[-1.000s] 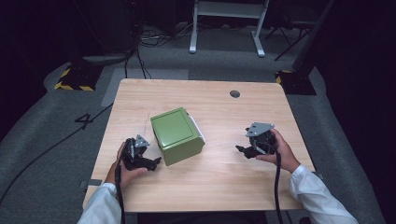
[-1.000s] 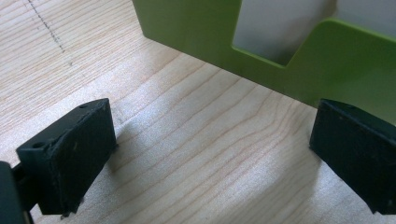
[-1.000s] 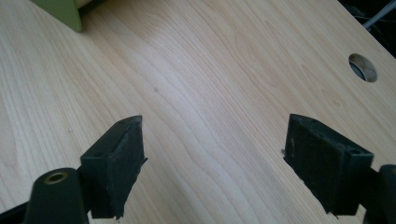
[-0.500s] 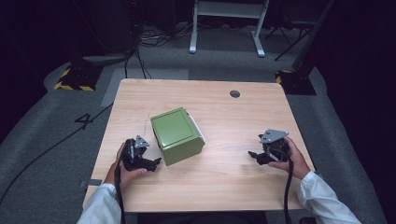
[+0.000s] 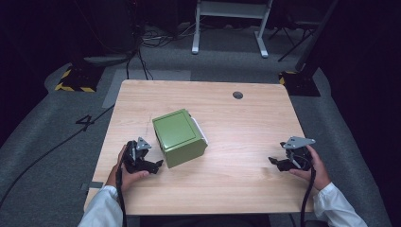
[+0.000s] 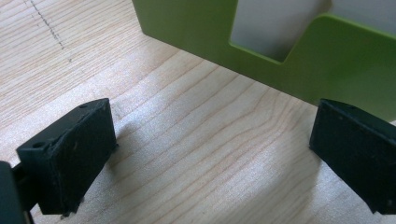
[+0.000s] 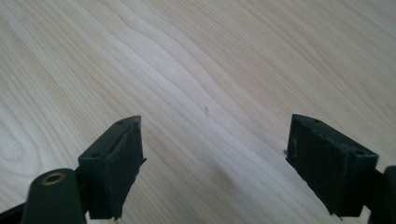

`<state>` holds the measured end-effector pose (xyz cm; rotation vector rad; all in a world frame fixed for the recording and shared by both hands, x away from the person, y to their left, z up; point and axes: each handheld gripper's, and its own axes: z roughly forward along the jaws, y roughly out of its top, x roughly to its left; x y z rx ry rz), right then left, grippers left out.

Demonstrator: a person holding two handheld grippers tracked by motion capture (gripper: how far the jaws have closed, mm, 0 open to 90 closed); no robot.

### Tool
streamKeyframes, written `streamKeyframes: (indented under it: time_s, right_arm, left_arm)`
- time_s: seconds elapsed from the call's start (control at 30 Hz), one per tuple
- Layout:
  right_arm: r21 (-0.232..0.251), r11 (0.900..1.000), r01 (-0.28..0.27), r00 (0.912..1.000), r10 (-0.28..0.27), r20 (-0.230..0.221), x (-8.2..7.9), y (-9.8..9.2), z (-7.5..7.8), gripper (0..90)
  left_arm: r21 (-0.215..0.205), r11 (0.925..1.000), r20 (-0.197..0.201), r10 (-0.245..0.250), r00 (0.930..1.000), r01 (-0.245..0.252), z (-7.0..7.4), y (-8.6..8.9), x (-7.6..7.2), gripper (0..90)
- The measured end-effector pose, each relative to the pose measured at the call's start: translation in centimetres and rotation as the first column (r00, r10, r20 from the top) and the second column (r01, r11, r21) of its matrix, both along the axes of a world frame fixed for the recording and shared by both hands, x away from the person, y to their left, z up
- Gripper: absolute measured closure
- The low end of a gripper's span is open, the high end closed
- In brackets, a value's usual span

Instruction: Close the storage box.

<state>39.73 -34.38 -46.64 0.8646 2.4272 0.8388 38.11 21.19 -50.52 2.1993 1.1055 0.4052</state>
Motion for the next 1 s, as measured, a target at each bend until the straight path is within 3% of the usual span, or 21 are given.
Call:
streamKeyframes:
  time_s: [0.3, 0.47, 0.6, 0.67, 1.0]
  right_arm:
    - [0.029, 0.997, 0.077, 0.9966, -0.076, -0.033, -0.9, -3.1, -1.9, 18.4]
    - [0.077, 0.99, 0.12, 0.9914, -0.115, -0.061, -1.3, -4.4, -2.8, 16.2]
    - [0.155, 0.976, 0.155, 0.9854, -0.142, -0.094, -1.4, -5.4, -3.4, 15.2]
    - [0.181, 0.97, 0.16, 0.986, -0.149, -0.076, -1.6, -5.7, -3.7, 15.1]
    - [0.186, 0.967, 0.175, 0.984, -0.165, -0.067, -1.8, -5.6, -3.8, 14.5]
  left_arm:
    - [0.0, 1.0, 0.0, 0.0, 1.0, 0.0, 0.0, 0.0, 0.0, 0.6]
    - [-0.001, 1.0, 0.002, 0.008, 1.0, -0.008, 0.0, 0.0, -0.1, 0.6]
    - [-0.001, 1.0, 0.001, 0.008, 1.0, -0.008, 0.0, 0.0, -0.1, 0.6]
    - [-0.002, 1.0, 0.001, 0.008, 1.0, -0.008, 0.0, 0.0, -0.1, 0.6]
    - [0.001, 1.0, 0.002, 0.001, 1.0, -0.001, 0.0, -0.1, 0.0, 0.5]
